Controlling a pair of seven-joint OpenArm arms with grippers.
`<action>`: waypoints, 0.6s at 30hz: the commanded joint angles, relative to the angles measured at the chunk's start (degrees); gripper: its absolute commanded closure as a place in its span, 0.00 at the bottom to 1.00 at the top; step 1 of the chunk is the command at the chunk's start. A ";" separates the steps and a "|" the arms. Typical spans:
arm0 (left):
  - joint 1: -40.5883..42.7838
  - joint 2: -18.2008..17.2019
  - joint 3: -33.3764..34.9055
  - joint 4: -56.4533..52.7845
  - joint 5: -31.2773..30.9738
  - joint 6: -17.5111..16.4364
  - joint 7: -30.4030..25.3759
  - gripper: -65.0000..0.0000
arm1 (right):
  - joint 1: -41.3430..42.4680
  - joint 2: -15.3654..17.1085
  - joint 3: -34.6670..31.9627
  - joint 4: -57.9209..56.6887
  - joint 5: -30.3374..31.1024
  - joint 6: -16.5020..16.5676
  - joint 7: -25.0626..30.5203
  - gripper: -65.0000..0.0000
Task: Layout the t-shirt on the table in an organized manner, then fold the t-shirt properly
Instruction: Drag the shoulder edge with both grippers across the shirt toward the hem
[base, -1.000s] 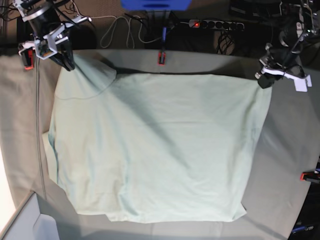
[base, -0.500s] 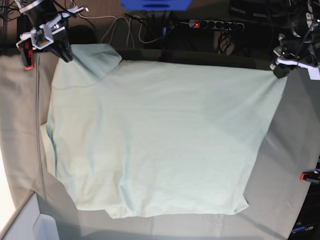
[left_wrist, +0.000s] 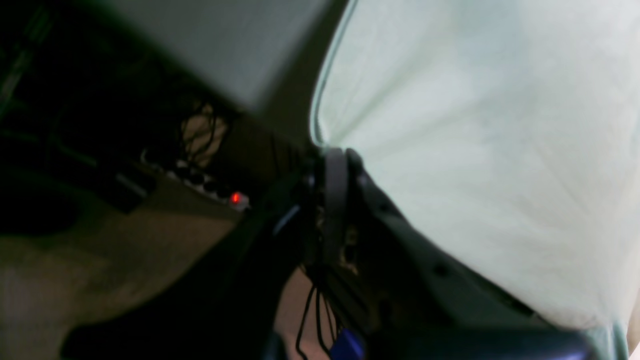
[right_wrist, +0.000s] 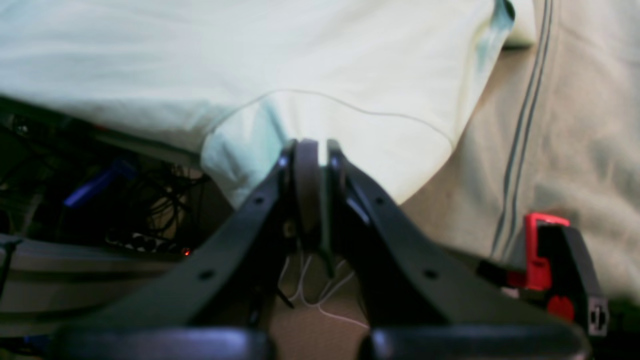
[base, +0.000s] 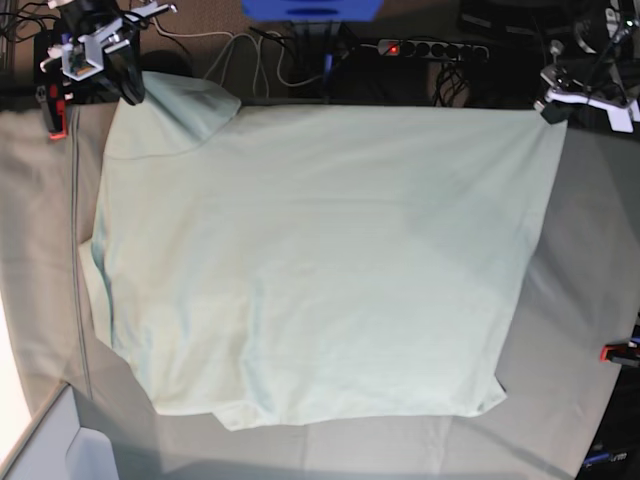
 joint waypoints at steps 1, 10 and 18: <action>0.53 -0.55 -0.53 0.86 -0.28 -0.16 -0.88 1.00 | -1.01 0.37 1.23 0.55 0.93 1.26 1.98 1.00; -3.78 -0.55 -0.53 0.86 -0.19 -0.16 -0.88 1.00 | 2.68 0.37 2.20 0.47 0.93 1.26 1.72 1.00; -14.60 -0.90 -0.09 -4.51 -0.10 -0.08 -0.79 1.00 | 13.14 1.68 2.20 -3.05 0.49 1.26 -0.83 1.00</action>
